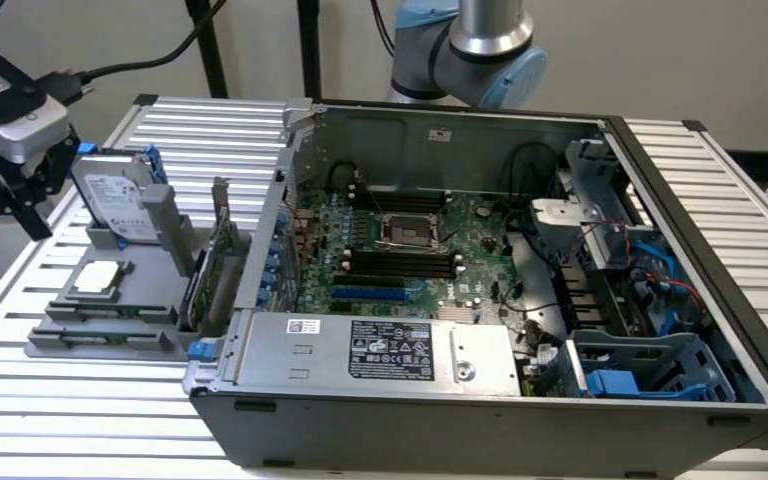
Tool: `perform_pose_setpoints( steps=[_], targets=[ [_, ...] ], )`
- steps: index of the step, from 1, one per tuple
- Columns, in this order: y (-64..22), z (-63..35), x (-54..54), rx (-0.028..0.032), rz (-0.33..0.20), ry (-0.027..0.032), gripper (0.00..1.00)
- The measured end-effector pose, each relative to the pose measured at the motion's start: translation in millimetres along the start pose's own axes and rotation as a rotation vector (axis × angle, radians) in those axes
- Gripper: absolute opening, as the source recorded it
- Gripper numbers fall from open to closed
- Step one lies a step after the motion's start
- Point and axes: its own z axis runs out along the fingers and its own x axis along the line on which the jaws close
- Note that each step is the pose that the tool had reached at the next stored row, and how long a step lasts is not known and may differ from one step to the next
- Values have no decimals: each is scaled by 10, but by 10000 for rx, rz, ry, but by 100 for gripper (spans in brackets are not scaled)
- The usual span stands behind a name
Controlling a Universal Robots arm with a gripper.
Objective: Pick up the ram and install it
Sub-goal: 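Pick up the ram and move it above insertion slot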
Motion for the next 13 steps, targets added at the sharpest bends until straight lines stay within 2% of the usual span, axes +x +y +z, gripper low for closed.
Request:
perform_pose_setpoints(
  steps=[13],
  targets=[
    [-2,62,0,-6,-2366,72,11]
  ],
)
